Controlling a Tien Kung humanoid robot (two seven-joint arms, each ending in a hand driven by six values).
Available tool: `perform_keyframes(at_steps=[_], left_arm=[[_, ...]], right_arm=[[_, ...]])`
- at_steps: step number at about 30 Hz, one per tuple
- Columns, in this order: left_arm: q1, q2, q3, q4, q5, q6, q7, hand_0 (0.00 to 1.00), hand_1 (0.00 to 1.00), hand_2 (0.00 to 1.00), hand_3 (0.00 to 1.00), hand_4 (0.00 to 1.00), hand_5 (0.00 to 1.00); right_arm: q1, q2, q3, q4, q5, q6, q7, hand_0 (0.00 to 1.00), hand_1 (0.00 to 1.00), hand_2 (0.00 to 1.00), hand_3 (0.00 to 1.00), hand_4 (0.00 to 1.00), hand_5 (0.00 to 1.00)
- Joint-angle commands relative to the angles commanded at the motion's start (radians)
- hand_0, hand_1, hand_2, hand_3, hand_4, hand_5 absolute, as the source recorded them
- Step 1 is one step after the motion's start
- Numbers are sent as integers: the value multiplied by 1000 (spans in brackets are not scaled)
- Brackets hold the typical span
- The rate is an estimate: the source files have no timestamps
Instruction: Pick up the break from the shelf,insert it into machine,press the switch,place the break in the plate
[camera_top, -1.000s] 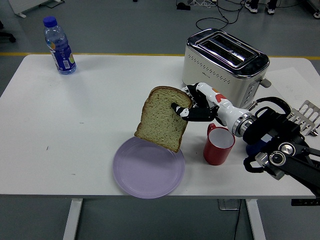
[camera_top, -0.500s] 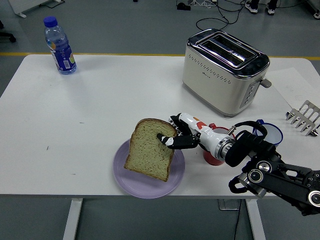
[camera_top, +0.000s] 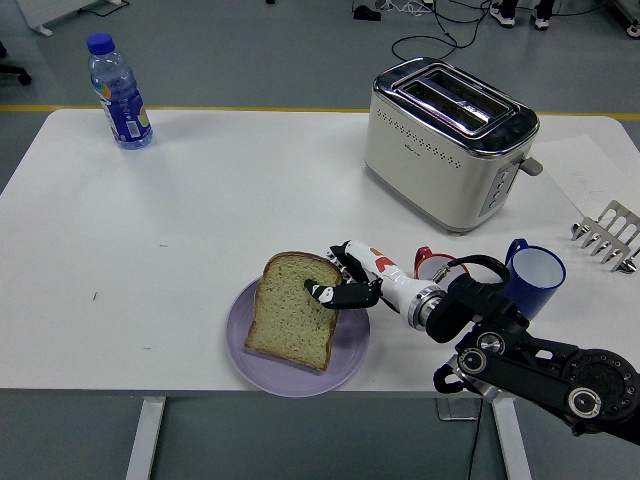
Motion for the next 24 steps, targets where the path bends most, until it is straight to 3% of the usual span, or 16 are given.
perform_keyframes(at_steps=[5,6,11,12,17,18,23,24], left_arm=[[-2,0,2,0,-2,0,-1,419,479,510,565,357,998],[-3,0,3,0,-3,0,-1,419,478,510,564,355,998],[-5,1,6,0,-5,-1,-1,419,478,510,564,355,998],[-5,1,6,0,-6,0,-1,419,478,509,564,355,998],[-5,1,9,0,-8,-1,-1,419,478,509,564,355,998],[-5,1,9,0,-9,-1,-1,419,478,508,564,356,998],[-5,1,11,0,-10,-1,-1,419,478,508,564,356,998],[-5,1,10,0,-10,0,-1,419,478,508,564,357,998]], right_arm=[[0,15,-2,-29,-23,4,0,435,404,461,522,499,72],[0,17,-2,-35,-35,5,-2,527,480,500,545,505,75],[0,22,-2,-54,-92,17,-1,527,480,500,545,505,75],[0,22,-2,-58,-111,23,2,607,553,543,573,536,98],[0,24,2,-64,-184,44,10,607,553,543,573,536,98],[0,24,4,-64,-202,50,11,682,631,625,615,588,154],[-3,23,11,-59,-263,67,17,682,631,625,615,588,154],[-3,23,11,-58,-269,68,18,743,698,711,685,635,194]])
